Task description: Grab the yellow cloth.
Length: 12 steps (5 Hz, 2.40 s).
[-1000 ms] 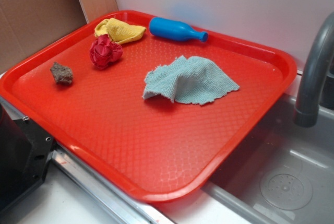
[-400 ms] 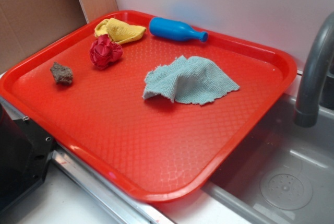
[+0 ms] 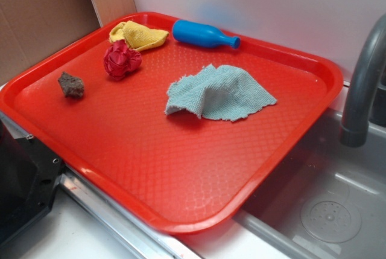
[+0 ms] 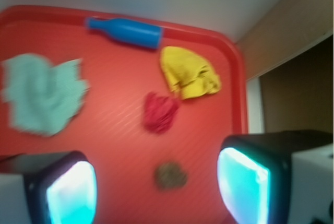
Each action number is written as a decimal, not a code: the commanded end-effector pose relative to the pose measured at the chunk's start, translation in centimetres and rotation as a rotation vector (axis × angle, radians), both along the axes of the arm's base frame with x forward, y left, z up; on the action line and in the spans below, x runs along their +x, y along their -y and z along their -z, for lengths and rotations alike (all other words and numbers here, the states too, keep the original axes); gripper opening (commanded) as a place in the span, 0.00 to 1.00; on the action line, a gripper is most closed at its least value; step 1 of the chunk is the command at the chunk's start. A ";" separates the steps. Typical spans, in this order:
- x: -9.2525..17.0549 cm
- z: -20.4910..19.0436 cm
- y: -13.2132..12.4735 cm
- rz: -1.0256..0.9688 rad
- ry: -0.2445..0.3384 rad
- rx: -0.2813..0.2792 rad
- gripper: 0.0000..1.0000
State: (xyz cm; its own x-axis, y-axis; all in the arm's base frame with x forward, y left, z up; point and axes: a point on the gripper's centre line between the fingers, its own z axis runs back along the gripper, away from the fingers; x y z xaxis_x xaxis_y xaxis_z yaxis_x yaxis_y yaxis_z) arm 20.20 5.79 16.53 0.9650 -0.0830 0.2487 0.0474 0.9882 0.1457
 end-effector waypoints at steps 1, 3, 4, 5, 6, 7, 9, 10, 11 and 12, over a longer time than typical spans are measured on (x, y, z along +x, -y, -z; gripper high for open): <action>4.0 2.8 -3.6 -0.094 0.130 0.082 1.00; 7.4 8.1 -6.8 -0.112 0.084 0.141 1.00; 8.7 9.7 -8.0 -0.132 0.060 0.157 1.00; 9.1 11.0 -8.6 -0.127 0.026 0.163 1.00; 9.3 12.1 -8.6 -0.043 0.018 0.093 1.00; 9.4 12.7 -9.1 0.005 -0.008 -0.070 0.00; 9.7 13.3 -9.9 -0.010 -0.025 -0.113 0.00; 9.8 12.1 -8.8 -0.054 -0.080 -0.083 0.00; 8.8 8.5 -6.2 -0.183 -0.116 -0.003 0.00; 7.1 4.2 -3.5 -0.258 -0.111 -0.030 0.00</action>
State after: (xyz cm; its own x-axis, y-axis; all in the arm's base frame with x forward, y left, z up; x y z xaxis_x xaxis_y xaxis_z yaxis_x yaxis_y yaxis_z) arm 26.86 8.98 10.67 0.9791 0.1852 0.0835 -0.1939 0.9747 0.1113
